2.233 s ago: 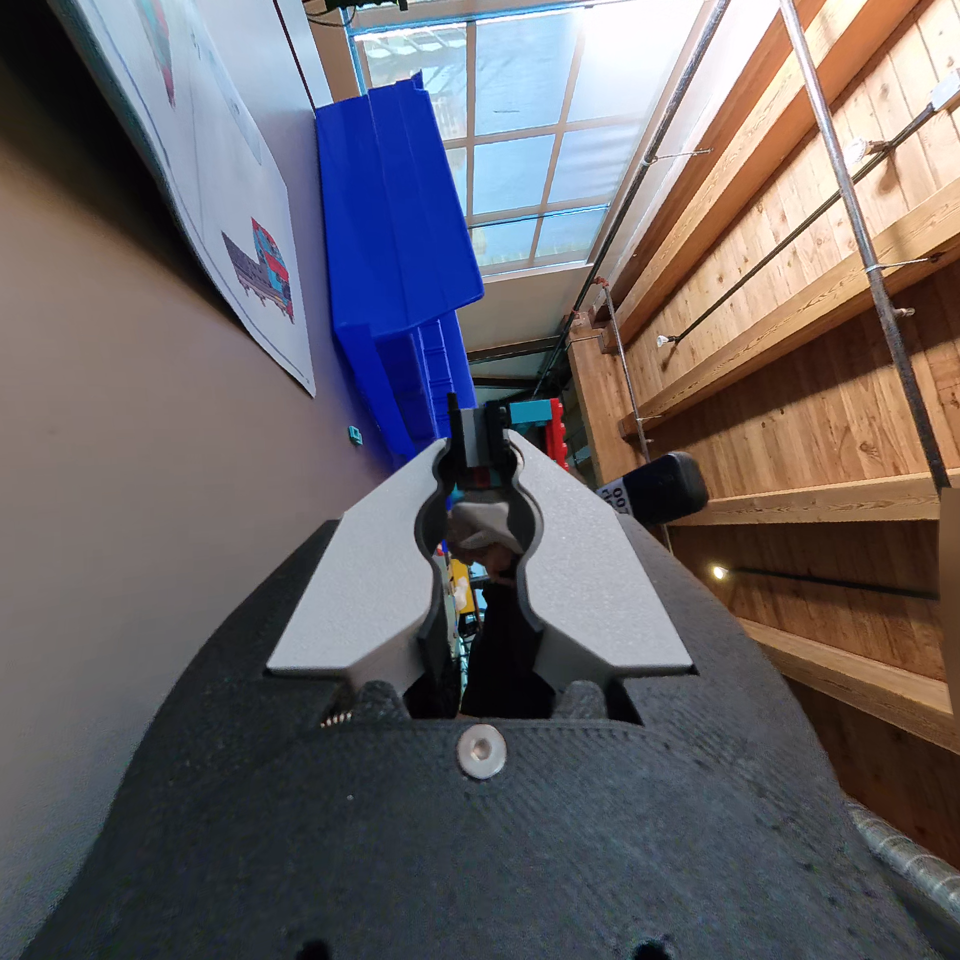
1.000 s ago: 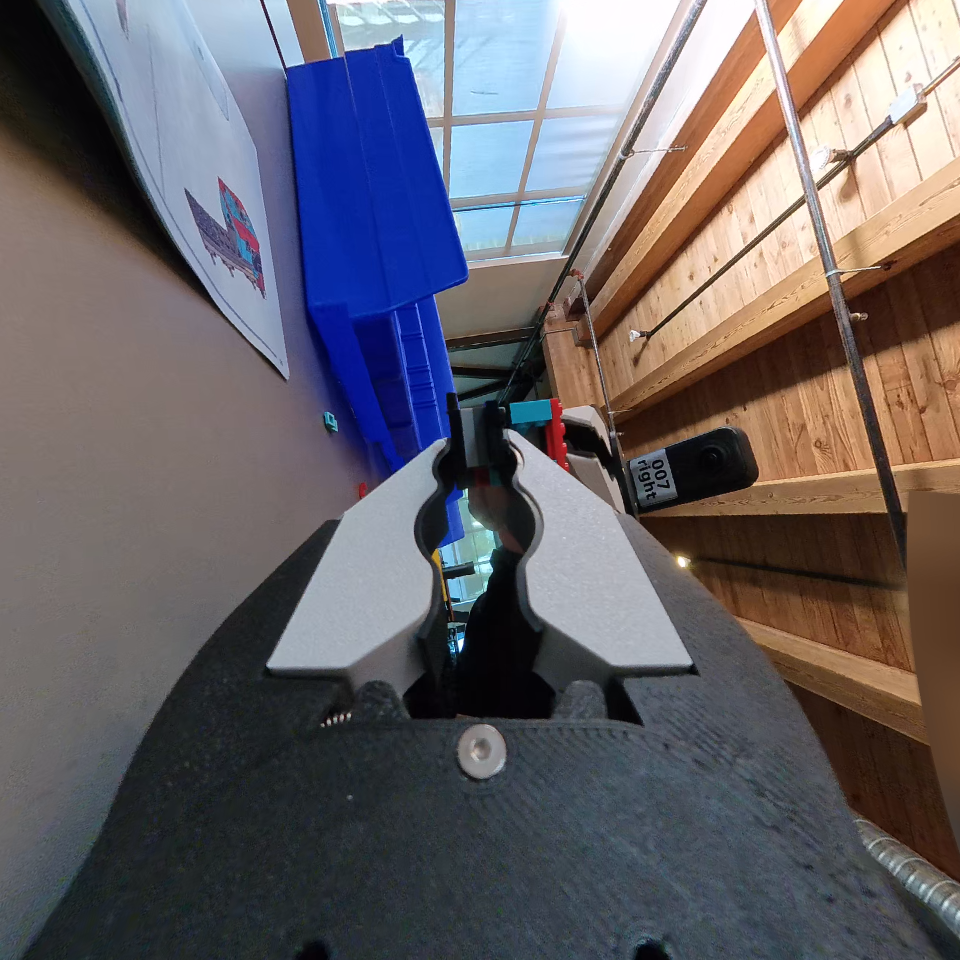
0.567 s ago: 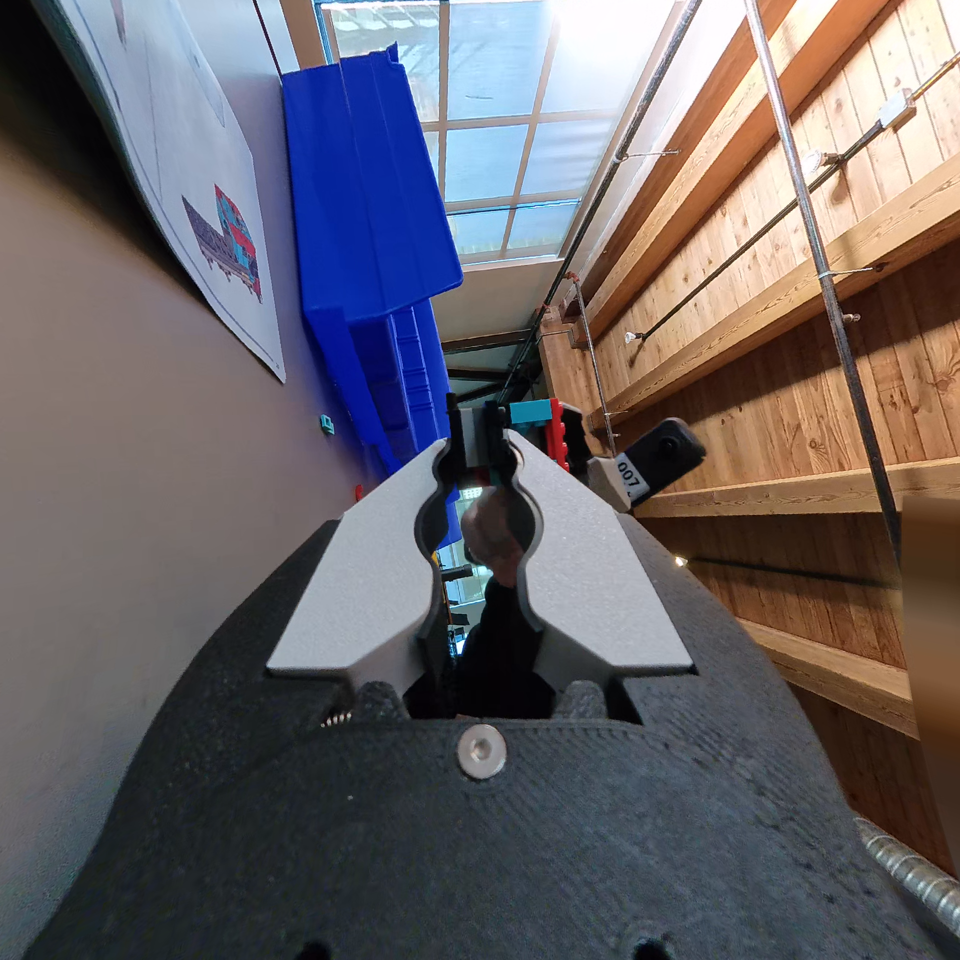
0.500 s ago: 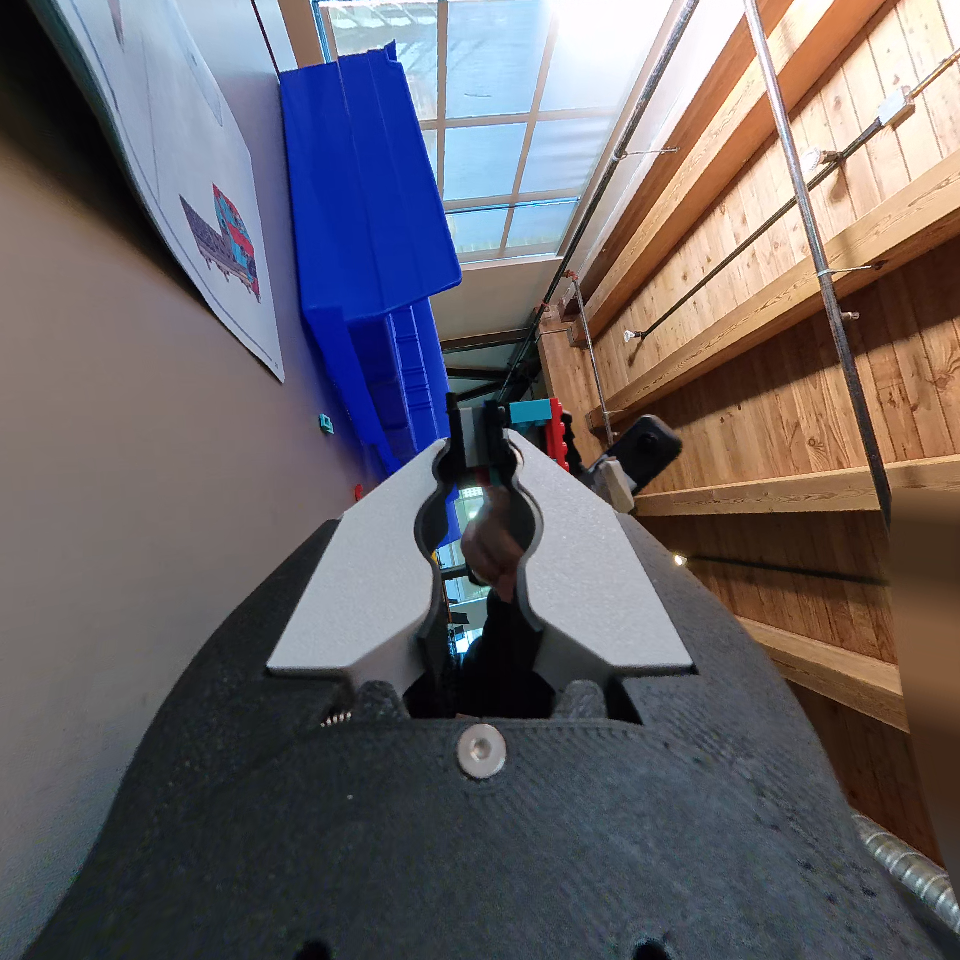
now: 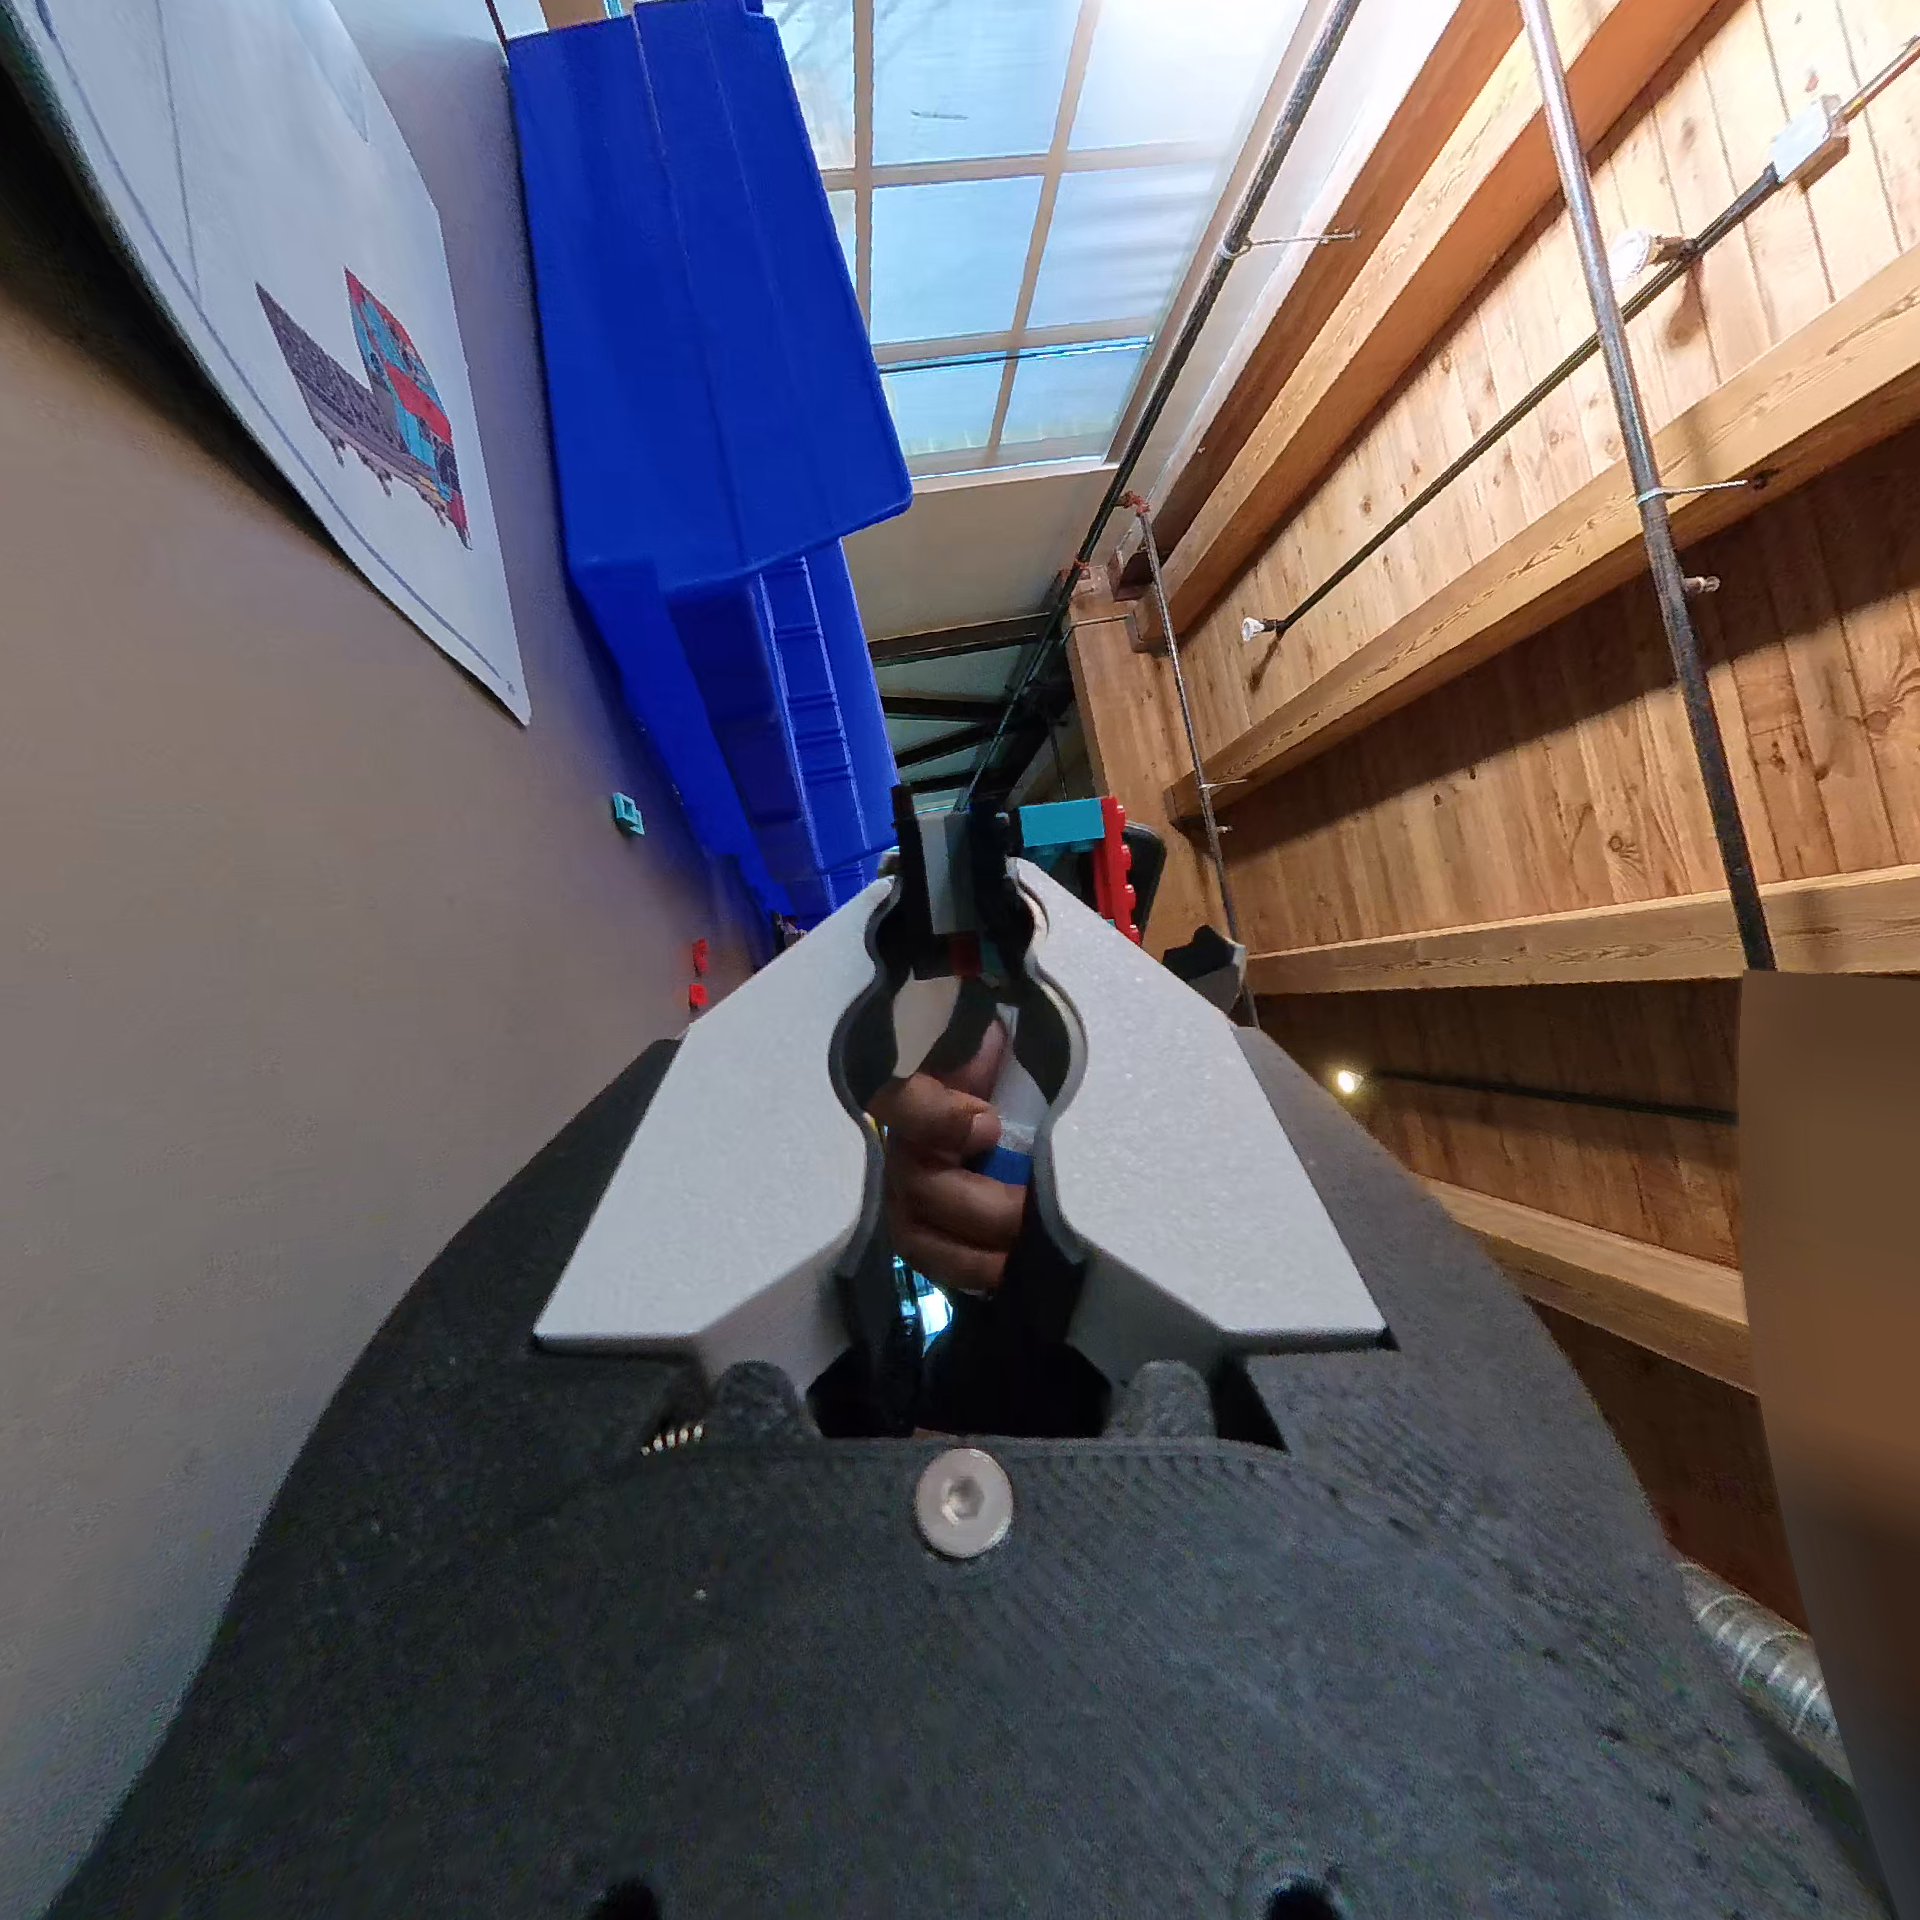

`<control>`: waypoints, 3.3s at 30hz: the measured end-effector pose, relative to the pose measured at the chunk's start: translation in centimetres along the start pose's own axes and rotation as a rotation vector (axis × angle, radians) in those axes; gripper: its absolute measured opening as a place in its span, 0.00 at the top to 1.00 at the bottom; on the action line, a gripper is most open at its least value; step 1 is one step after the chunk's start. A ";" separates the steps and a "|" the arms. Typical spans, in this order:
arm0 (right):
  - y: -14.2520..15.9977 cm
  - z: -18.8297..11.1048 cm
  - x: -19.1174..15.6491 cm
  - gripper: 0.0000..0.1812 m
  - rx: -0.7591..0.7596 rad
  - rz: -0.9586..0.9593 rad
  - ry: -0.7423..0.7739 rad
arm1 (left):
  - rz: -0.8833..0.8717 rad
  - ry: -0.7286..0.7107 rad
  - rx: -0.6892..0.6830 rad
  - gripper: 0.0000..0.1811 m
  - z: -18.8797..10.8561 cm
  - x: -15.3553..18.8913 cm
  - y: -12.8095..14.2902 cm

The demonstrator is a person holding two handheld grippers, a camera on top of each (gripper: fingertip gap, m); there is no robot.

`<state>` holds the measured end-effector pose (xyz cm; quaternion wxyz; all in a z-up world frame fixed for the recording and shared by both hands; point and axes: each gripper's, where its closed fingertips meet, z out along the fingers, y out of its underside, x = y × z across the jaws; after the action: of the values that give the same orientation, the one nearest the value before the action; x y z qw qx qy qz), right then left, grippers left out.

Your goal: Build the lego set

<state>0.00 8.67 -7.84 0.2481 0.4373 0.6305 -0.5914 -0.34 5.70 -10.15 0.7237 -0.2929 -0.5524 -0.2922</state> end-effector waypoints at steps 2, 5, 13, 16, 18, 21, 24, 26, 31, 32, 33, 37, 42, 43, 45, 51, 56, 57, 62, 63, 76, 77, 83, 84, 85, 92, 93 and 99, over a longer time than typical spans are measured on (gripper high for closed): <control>0.1 -0.1 0.1 0.51 0.006 0.023 -0.013 | 0.009 -0.005 -0.005 0.91 0.1 0.0 0.1; 0.2 -0.1 0.3 0.51 0.006 0.036 -0.016 | 0.021 -0.011 -0.014 0.91 0.2 0.0 0.3; 0.0 0.3 0.6 0.59 0.004 0.064 -0.047 | 0.031 0.005 -0.033 0.91 0.3 0.3 0.6; -0.1 0.3 0.7 0.64 0.007 0.062 -0.042 | 0.027 0.018 -0.038 0.92 0.2 0.5 0.6; -0.1 0.3 0.6 0.67 0.006 0.063 -0.049 | 0.019 0.029 -0.041 0.92 0.2 0.6 0.6; -0.1 0.4 0.4 0.71 0.000 0.062 -0.061 | 0.016 0.030 -0.042 0.92 0.3 0.6 0.6; -0.1 0.3 0.3 0.72 -0.003 0.063 -0.071 | 0.017 0.033 -0.046 0.92 0.3 0.6 0.7; -0.2 0.1 0.2 0.72 -0.005 0.070 -0.085 | 0.018 0.039 -0.049 0.91 0.3 0.7 0.8; -0.2 -0.2 -0.1 0.74 -0.012 0.083 -0.112 | 0.019 0.056 -0.057 0.92 0.4 1.0 1.0; -0.1 -0.3 -0.1 0.74 -0.014 0.081 -0.111 | 0.022 0.055 -0.060 0.92 0.4 1.0 1.0; -0.1 -0.3 -0.2 0.74 -0.014 0.081 -0.110 | 0.026 0.055 -0.062 0.92 0.4 1.1 1.1; -0.2 -0.4 -0.5 0.73 -0.011 0.078 -0.113 | 0.034 0.066 -0.066 0.92 0.5 1.3 1.2; -0.2 -0.4 -0.9 0.71 -0.008 0.071 -0.119 | 0.038 0.076 -0.069 0.91 0.4 1.6 1.2; -0.2 -0.4 -1.0 0.71 -0.008 0.070 -0.121 | 0.037 0.078 -0.069 0.92 0.4 1.6 1.2; -0.3 -0.5 -1.0 0.70 -0.005 0.069 -0.123 | 0.037 0.079 -0.068 0.92 0.4 1.6 1.2; -0.3 -0.4 -1.0 0.68 -0.002 0.082 -0.131 | 0.051 0.087 -0.076 0.92 0.5 1.9 1.4; -0.1 -0.3 -1.2 0.73 -0.005 0.083 -0.150 | 0.069 0.092 -0.081 0.92 0.5 2.0 1.5; -0.1 -0.4 -1.3 0.73 -0.003 0.081 -0.155 | 0.072 0.094 -0.082 0.92 0.5 2.1 1.5; -0.1 -0.4 -1.5 0.73 0.003 0.098 -0.176 | 0.101 0.094 -0.088 0.91 0.4 2.3 1.6; -0.1 -0.4 -1.5 0.73 0.005 0.103 -0.178 | 0.105 0.095 -0.087 0.91 0.4 2.4 1.6; -0.4 -0.5 -2.8 0.73 0.052 0.132 -0.207 | 0.225 0.125 -0.086 0.91 0.3 3.6 1.6; -0.4 -0.5 -2.9 0.73 0.052 0.134 -0.208 | 0.231 0.127 -0.086 0.91 0.3 3.7 1.6; -0.3 -0.6 -3.0 0.73 0.052 0.153 -0.219 | 0.268 0.125 -0.092 0.91 0.3 3.8 1.7; -0.3 -0.6 -3.1 0.74 0.053 0.154 -0.220 | 0.272 0.126 -0.093 0.91 0.3 3.9 1.7; -0.3 -0.7 -3.1 0.74 0.054 0.152 -0.221 | 0.274 0.128 -0.093 0.91 0.3 3.9 1.7; -0.6 -0.8 -3.4 0.74 0.074 0.106 -0.221 | 0.235 0.168 -0.102 0.91 0.4 4.4 2.0; -0.6 -0.8 -3.4 0.74 0.078 0.103 -0.223 | 0.216 0.178 -0.102 0.90 0.4 4.5 2.0; -0.7 -1.0 -3.7 0.74 0.080 0.066 -0.241 | 0.174 0.204 -0.117 0.90 0.4 4.8 2.3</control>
<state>1.47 8.71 -4.22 0.3240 0.3932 0.5572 -0.6558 2.16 6.98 -5.64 0.7804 -0.3501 -0.4303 -0.2885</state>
